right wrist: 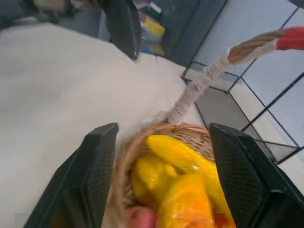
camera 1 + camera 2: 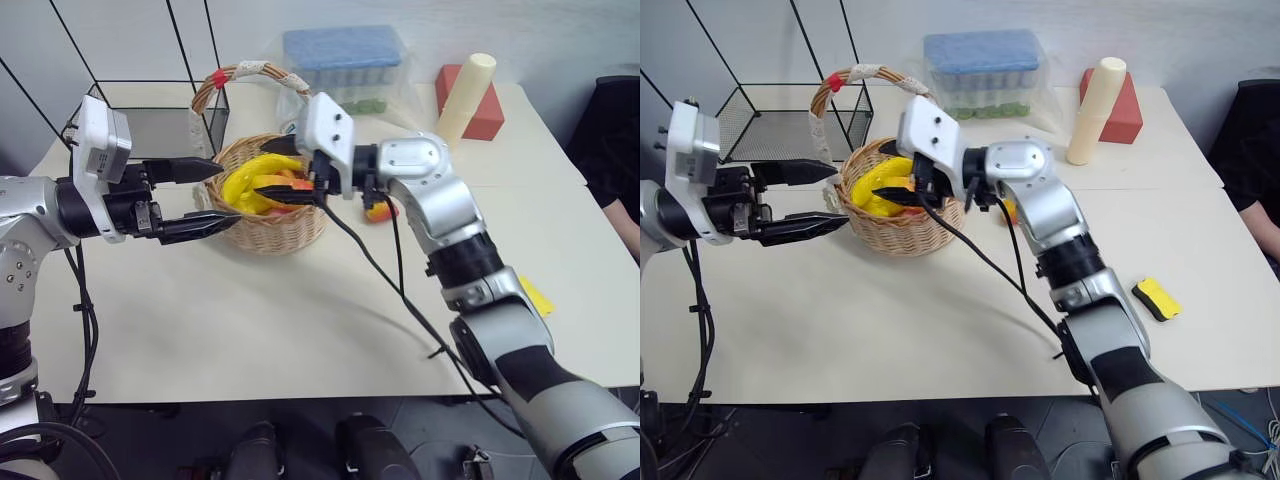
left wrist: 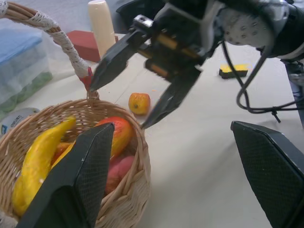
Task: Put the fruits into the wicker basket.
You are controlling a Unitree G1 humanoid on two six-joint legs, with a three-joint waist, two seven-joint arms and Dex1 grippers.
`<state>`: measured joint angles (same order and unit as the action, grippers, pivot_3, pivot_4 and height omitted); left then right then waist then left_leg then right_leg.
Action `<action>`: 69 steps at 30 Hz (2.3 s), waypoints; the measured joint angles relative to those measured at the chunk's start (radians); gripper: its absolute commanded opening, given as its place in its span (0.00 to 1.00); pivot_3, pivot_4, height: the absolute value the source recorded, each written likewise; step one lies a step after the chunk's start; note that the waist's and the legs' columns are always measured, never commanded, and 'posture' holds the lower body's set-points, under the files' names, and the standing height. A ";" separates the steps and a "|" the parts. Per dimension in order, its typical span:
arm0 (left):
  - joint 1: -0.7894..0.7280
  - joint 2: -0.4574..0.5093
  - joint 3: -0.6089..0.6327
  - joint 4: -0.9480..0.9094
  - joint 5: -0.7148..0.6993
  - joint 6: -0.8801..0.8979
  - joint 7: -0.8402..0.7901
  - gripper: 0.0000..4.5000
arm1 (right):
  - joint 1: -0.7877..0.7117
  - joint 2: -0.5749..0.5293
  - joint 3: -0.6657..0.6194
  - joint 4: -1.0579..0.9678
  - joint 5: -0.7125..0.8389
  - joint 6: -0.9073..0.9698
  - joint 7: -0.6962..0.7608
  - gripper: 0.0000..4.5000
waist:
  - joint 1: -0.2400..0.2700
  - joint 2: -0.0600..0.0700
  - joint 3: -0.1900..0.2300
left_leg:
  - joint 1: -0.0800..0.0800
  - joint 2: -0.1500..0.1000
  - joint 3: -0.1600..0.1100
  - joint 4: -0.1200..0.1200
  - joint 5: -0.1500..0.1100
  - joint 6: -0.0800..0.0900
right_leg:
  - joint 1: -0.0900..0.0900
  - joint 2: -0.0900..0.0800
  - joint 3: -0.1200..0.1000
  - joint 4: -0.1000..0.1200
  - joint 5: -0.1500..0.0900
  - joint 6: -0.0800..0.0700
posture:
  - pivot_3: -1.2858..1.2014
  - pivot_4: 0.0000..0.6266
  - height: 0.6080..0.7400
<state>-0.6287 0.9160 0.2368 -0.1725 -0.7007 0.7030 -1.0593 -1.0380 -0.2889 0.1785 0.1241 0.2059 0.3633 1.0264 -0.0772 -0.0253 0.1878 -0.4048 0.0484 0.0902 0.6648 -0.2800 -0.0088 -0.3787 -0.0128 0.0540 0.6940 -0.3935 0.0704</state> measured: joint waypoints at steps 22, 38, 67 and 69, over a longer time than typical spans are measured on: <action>-0.096 -0.095 -0.101 -0.021 -0.002 -0.006 -0.013 0.92 | 0.303 -0.257 -0.013 0.193 -0.226 -0.086 -0.358 0.99 | -0.008 0.000 0.000 | 0.001 0.000 0.003 0.000 0.001 -0.001 | -0.001 0.003 0.004 -0.005 0.000 0.000 | 0.52 0.24 1.00; -0.089 -0.080 -0.089 -0.056 -0.004 -0.001 0.022 0.92 | -0.019 -0.125 0.050 0.915 -0.387 -0.514 -0.385 0.79 | -0.012 0.000 0.000 | 0.002 0.000 0.003 0.000 0.001 -0.001 | 0.000 0.003 0.004 -0.004 0.000 0.000 | 0.52 0.24 1.00; 0.021 0.032 0.052 0.027 0.015 0.003 0.071 0.92 | -0.102 0.148 0.056 0.189 -0.116 0.035 -0.279 0.47 | -0.008 0.000 0.000 | 0.001 0.000 0.002 0.000 0.001 -0.001 | -0.002 0.001 0.002 0.000 0.000 0.000 | 0.52 0.24 1.00; 0.021 0.031 0.054 0.025 0.015 0.003 0.077 0.92 | -0.123 0.171 0.078 0.291 -0.140 -0.018 -0.285 0.63 | -0.005 -0.001 0.000 | 0.000 -0.001 0.001 0.000 0.000 -0.001 | -0.002 0.000 0.002 0.000 0.000 0.000 | 0.52 0.24 1.00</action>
<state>-0.6073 0.9471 0.2911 -0.1478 -0.6858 0.7062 -0.9821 -1.1612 -0.1179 0.2565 0.4156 0.0663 0.3455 0.7411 -0.0826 -0.0259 0.1875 -0.4049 0.0478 0.0916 0.6644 -0.2795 -0.0095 -0.3807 -0.0124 0.0559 0.6941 -0.3936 0.0700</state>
